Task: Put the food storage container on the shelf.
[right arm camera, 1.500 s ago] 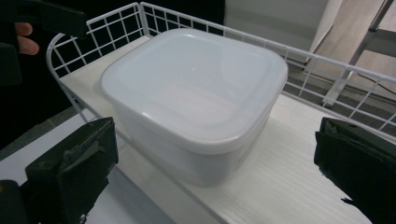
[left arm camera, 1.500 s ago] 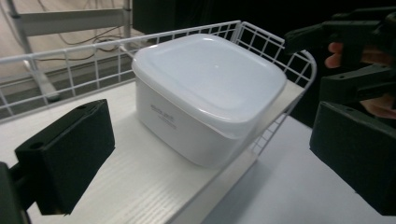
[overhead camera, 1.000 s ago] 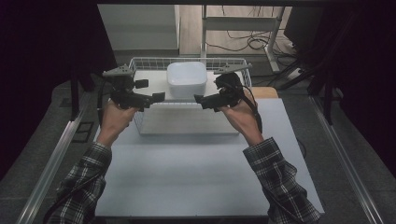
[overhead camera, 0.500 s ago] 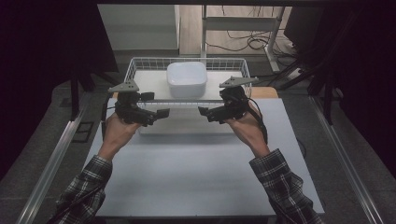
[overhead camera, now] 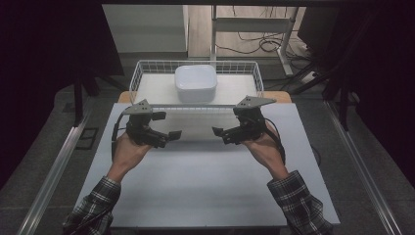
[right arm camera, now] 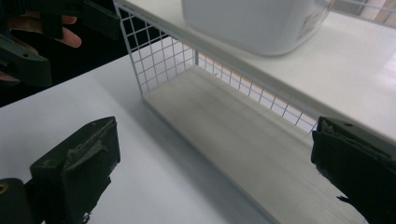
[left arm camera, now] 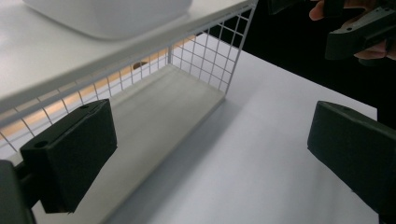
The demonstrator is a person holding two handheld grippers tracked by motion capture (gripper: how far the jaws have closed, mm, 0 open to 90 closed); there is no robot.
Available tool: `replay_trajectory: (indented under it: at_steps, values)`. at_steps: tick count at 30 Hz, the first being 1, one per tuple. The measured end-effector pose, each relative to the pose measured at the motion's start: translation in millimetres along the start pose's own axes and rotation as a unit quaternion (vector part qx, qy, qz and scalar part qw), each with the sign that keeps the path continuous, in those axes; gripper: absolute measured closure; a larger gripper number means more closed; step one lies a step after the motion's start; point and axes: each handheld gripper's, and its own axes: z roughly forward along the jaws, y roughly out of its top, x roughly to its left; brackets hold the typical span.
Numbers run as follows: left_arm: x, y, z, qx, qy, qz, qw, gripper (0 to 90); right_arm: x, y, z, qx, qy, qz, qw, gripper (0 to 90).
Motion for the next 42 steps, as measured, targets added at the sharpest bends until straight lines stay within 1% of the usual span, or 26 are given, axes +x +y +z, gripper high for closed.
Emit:
replay_trajectory:
  at_steps: [7, 12, 14, 18, 22, 24, 25, 26, 27, 28, 30, 33, 36, 42]
  values:
    - [-7.1, -14.7, 0.8, 0.002, -0.002, 0.001, 1.0, 1.6, 6.5, -16.5, -4.0, -0.003, 0.004, -0.006, 1.0, 1.2]
    - [-11.6, -30.0, 4.8, 0.008, -0.003, -0.001, 1.0, 1.7, 11.9, -28.1, -4.1, -0.003, 0.003, -0.012, 0.9999, 1.4]
    - [-12.6, -36.7, 6.6, 0.006, -0.003, -0.001, 1.0, 1.8, 13.6, -32.9, -2.7, -0.002, 0.004, -0.014, 0.9999, 1.5]
    - [-14.7, -51.4, 11.2, 0.005, -0.007, -0.008, 0.9999, 1.9, 17.6, -44.5, 1.7, 0.003, 0.003, -0.017, 0.9999, 1.6]
    - [-17.1, -67.2, 15.3, 0.0, -0.006, -0.015, 0.9999, 2.0, 19.7, -54.9, 5.7, 0.0, 0.005, -0.015, 0.9999, 1.7]
    - [-17.9, -73.7, 17.3, -0.003, -0.004, -0.016, 0.9999, 2.6, 20.2, -59.9, 8.4, 0.007, 0.006, -0.016, 0.9998, 1.7]
    - [-18.6, -75.4, 18.3, 0.004, -0.001, -0.014, 0.9999, 2.7, 20.7, -62.7, 9.3, 0.009, 0.002, -0.018, 0.9998, 1.8]
    - [-20.0, -76.9, 18.8, 0.003, 0.003, -0.011, 0.9999, 2.7, 20.8, -65.0, 9.9, 0.007, 0.0, -0.018, 0.9998, 1.8]
    - [-21.0, -77.8, 19.0, 0.002, 0.005, -0.009, 1.0, 2.9, 20.9, -67.2, 10.3, 0.008, 0.003, -0.015, 0.9998, 1.8]
    - [-22.4, -79.0, 19.5, 0.001, 0.001, -0.008, 1.0, 3.0, 21.0, -68.8, 10.8, 0.009, 0.005, -0.014, 0.9999, 1.8]
    - [-25.0, -80.4, 20.0, 0.002, 0.001, -0.005, 1.0, 3.0, 21.8, -73.3, 11.3, 0.009, 0.003, -0.016, 0.9998, 1.8]
    - [-28.6, -84.3, 20.5, 0.005, -0.001, -0.004, 1.0, 3.0, 23.4, -79.3, 11.3, 0.01, 0.007, -0.014, 0.9998, 1.8]
    - [-32.4, -91.8, 21.5, 0.012, 0.0, -0.001, 0.9999, 3.0, 25.0, -84.8, 10.3, 0.012, 0.008, -0.015, 0.9998, 1.8]
    - [-36.4, -106.9, 20.5, 0.018, 0.007, 0.002, 0.9998, 2.9, 26.8, -98.3, 7.2, 0.013, 0.008, -0.012, 0.9998, 1.8]
